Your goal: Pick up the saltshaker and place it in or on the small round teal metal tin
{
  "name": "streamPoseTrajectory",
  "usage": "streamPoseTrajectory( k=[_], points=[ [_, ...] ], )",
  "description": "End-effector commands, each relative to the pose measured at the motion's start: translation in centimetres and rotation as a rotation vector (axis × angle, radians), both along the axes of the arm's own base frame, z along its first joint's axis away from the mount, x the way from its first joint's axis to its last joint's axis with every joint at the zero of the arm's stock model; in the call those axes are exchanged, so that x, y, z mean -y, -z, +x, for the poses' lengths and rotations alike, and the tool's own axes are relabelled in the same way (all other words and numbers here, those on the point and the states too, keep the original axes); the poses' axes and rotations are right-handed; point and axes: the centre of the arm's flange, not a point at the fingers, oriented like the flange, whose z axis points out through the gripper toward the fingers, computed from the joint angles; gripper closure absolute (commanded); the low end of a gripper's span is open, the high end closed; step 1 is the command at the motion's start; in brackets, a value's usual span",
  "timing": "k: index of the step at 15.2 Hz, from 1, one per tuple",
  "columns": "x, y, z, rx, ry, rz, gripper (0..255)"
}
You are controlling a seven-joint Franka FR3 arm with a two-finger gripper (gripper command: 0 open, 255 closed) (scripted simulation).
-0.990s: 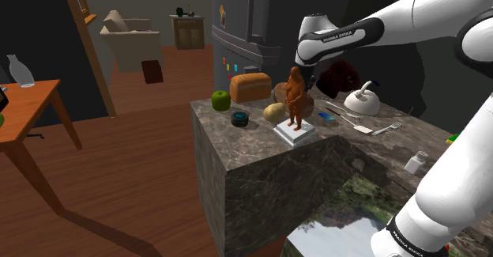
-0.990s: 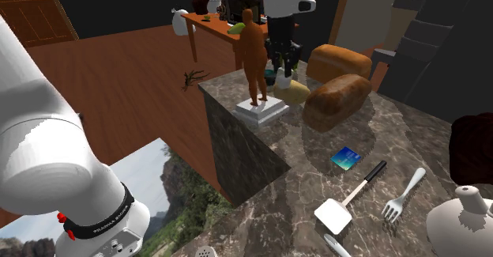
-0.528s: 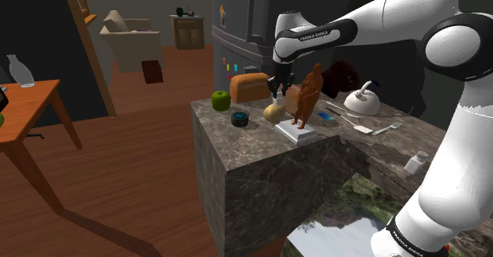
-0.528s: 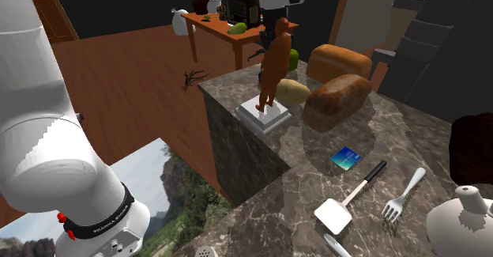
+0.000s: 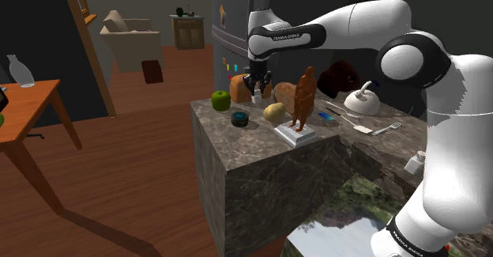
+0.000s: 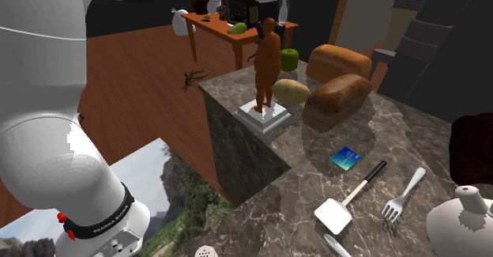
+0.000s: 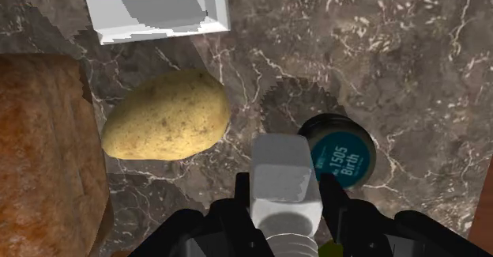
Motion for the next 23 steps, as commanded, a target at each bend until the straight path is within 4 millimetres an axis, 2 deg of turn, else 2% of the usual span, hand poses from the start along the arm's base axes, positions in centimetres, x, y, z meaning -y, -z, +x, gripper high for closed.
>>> streamPoseTrajectory(
  k=[1, 4, 18, 19, 23],
  points=[
    [-2.0, -0.3, 2.0, 0.000, 0.001, 0.000, 255],
    [-5.0, -0.4, 4.7, 0.000, 0.001, 0.000, 255],
    [-5.0, 7.0, 4.7, 0.000, 0.001, 0.000, 255],
    [-5.0, 8.0, 4.7, 0.000, 0.001, 0.000, 255],
    [-5.0, 8.0, 4.7, 0.000, 0.001, 0.000, 255]
  ],
)
